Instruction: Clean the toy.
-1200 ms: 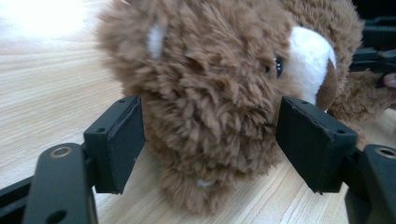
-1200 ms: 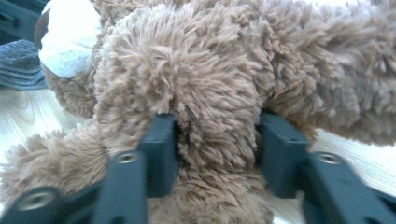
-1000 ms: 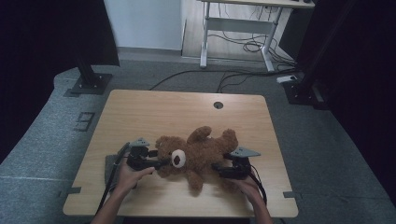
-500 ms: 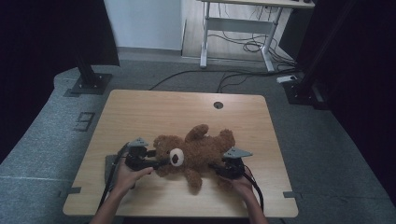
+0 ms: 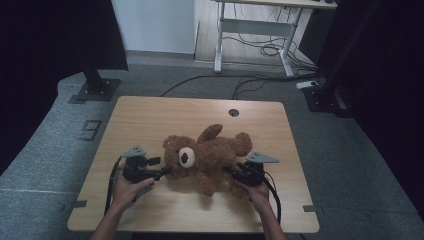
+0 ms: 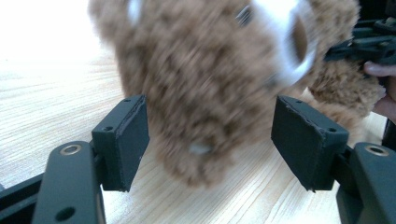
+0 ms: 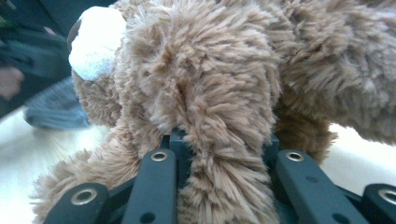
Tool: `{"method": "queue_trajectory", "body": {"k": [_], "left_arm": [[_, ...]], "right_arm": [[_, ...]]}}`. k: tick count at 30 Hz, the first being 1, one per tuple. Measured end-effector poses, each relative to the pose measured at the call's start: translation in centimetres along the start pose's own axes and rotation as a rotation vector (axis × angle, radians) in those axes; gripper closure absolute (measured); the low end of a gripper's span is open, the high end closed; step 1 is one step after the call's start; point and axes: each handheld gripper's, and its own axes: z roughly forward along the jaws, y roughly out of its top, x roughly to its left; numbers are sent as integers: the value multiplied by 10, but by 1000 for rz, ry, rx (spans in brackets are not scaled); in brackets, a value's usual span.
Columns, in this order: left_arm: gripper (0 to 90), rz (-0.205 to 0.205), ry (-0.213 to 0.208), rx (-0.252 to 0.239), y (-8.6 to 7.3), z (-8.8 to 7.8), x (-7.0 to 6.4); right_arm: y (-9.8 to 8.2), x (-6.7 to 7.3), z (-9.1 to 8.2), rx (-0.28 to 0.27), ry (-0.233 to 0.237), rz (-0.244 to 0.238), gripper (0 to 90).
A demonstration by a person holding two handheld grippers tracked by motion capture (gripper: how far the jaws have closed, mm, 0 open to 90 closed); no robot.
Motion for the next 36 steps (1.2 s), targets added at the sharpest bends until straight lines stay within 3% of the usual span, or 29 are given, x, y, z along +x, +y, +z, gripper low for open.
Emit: {"method": "queue_trajectory", "body": {"k": [6,9,16,20,24,31,33,36], "left_arm": [[276,-39,-86,-78,5,-9,1],[269,-26,-90,-90,10,-9,-2],[181,-35,-106,-77,28,4,-3],[166,-63,-123,-78,35,10,1],[142,-94,-150,-46,37,19,10],[37,-100,-108,-18,36,22,14],[10,-117,-136,-14,36,23,17],[13,-140,-222,-13,36,26,18]], "right_arm": [[21,10,-12,-73,-5,-69,697],[25,12,-12,-72,-18,-98,697],[18,15,-9,-72,-15,-126,696],[16,15,-10,-82,-11,-144,697],[12,14,-11,-81,7,-164,697],[9,12,-13,-89,16,-158,697],[10,12,-14,-99,29,-151,697],[9,12,-14,-110,44,-152,698]]}}
